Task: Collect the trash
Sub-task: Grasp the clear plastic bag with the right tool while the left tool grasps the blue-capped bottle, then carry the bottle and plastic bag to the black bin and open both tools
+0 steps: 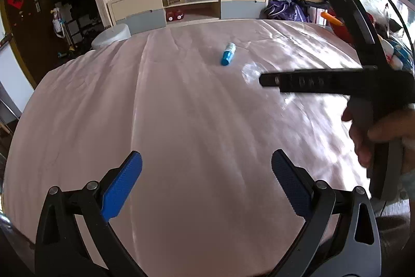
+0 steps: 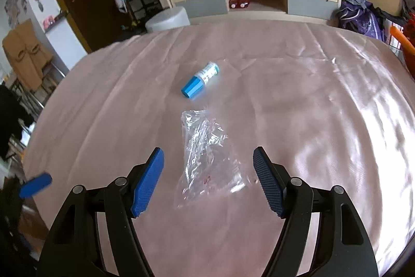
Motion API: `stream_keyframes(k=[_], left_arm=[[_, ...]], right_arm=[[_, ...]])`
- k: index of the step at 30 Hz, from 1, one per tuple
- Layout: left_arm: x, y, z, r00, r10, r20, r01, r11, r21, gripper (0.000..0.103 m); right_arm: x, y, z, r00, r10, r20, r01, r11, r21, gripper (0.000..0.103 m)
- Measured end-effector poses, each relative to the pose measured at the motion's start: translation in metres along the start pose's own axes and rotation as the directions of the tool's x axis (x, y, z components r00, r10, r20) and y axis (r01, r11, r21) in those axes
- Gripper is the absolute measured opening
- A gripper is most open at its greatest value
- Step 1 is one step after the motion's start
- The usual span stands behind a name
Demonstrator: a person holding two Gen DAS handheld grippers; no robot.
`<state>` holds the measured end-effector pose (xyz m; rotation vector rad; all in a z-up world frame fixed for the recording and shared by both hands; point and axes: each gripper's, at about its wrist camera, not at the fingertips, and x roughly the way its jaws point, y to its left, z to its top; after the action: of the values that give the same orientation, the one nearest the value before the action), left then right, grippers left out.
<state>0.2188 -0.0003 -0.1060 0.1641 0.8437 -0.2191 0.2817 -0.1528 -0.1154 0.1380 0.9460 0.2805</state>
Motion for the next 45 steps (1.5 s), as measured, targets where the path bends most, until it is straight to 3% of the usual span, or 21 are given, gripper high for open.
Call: stream_keyframes(k=[5, 8, 19, 27, 34, 37, 45], left_arm=[[0.020, 0.006, 0.018, 1.000, -0.001, -0.018, 0.001, 1.000, 0.004, 0.095], [0.031, 0.008, 0.028, 1.000, 0.005, -0.023, -0.004, 1.000, 0.008, 0.095], [0.078, -0.021, 0.087, 1.000, -0.031, -0.003, 0.031, 0.998, 0.054, 0.093], [0.132, -0.036, 0.127, 0.998, -0.058, -0.038, 0.060, 0.997, 0.047, 0.061], [0.156, -0.036, 0.128, 0.996, -0.070, -0.060, 0.072, 0.997, 0.028, 0.040], [0.153, -0.036, 0.126, 0.997, -0.051, -0.064, 0.053, 0.998, 0.016, 0.019], [0.116, -0.035, 0.105, 0.997, -0.044, -0.066, 0.044, 0.999, 0.003, 0.018]], right_arm=[[0.009, 0.000, -0.003, 0.999, -0.020, -0.030, 0.018, 0.999, -0.049, 0.071], [0.009, -0.001, -0.003, 0.998, -0.059, -0.017, 0.058, 0.994, -0.092, 0.053], [-0.008, -0.063, 0.019, 0.996, -0.082, 0.029, 0.082, 0.997, 0.014, 0.045], [-0.040, -0.088, 0.016, 0.995, -0.047, 0.083, 0.043, 0.998, 0.044, 0.045], [-0.061, -0.096, 0.001, 0.994, -0.045, 0.096, 0.043, 0.999, 0.025, 0.045], [-0.072, -0.096, -0.004, 0.992, -0.043, 0.117, 0.040, 0.999, 0.029, 0.045], [-0.099, -0.080, -0.013, 0.986, -0.021, 0.167, 0.021, 1.000, 0.000, 0.045]])
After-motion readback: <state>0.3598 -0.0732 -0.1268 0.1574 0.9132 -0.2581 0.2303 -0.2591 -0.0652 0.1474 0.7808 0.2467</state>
